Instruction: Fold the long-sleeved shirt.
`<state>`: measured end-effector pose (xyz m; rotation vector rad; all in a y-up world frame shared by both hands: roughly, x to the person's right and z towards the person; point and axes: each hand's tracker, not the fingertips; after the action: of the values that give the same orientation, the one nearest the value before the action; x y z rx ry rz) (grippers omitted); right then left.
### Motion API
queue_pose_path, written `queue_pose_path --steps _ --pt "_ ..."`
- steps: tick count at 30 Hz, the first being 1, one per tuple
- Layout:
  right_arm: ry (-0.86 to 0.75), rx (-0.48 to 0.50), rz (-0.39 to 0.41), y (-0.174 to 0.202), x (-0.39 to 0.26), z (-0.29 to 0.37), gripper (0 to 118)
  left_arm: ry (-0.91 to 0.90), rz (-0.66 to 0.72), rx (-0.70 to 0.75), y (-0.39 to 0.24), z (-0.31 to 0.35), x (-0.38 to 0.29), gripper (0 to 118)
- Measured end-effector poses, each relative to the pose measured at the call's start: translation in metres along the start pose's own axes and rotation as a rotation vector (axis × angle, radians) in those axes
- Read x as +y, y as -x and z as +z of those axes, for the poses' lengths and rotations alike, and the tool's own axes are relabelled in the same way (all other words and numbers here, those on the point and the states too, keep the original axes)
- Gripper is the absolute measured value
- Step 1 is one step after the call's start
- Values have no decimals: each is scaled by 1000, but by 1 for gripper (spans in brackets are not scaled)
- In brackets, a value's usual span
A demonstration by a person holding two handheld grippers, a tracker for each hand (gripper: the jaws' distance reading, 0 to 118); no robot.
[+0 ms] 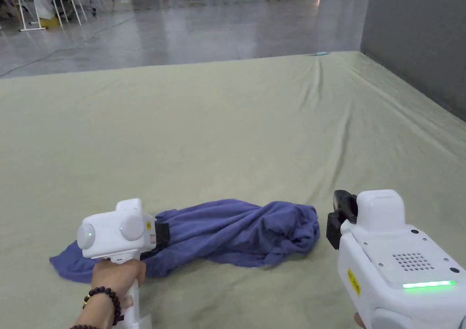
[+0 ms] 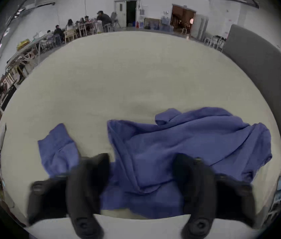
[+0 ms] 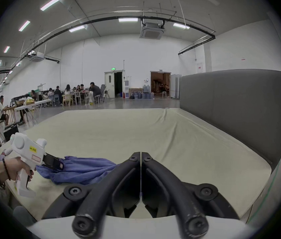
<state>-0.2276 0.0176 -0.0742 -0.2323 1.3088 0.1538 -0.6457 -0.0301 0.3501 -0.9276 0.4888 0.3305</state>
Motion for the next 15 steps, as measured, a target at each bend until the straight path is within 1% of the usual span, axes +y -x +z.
queue_pose_path --steps 1,2,3,4,5,6,7,8,9,10,11,12,13,15 --pt "9 -1 0 0 -2 -5 0 14 -18 -13 1 -7 4 19" --pt "14 -3 0 0 -3 -8 0 22 -30 -12 -1 -9 8 1" --pt "24 1 -6 -1 0 -9 0 15 -46 -21 -6 -10 12 1" --pt "42 3 -24 -2 0 -17 5 -7 -58 -14 -12 -6 14 1" --pt "68 -2 -38 -3 1 -26 20 -16 -63 -14 -12 -3 15 1" --pt "110 8 -50 -6 3 -39 51 -23 -58 -30 -10 -1 14 1" --pt "158 25 -58 -10 3 -52 76 -36 -41 -40 -9 2 10 1" --pt "207 26 -56 -11 4 -67 92 -55 -27 -41 -9 5 4 1" --pt "289 32 -35 -13 2 -86 96 -76 -15 -48 -8 10 1 1" --pt "358 48 4 -16 -2 -106 95 -93 -8 -62 -8 14 0 1" --pt "400 50 26 -18 -8 -123 95 -101 -7 -73 -8 16 0 1" --pt "463 37 50 -19 -14 -142 91 -112 -7 -74 -13 24 2 1" --pt "508 35 55 -19 -21 -156 84 -123 -18 -74 -14 27 5 1" --pt "581 64 48 -20 -32 -175 68 -140 -30 -76 -17 32 10 1"
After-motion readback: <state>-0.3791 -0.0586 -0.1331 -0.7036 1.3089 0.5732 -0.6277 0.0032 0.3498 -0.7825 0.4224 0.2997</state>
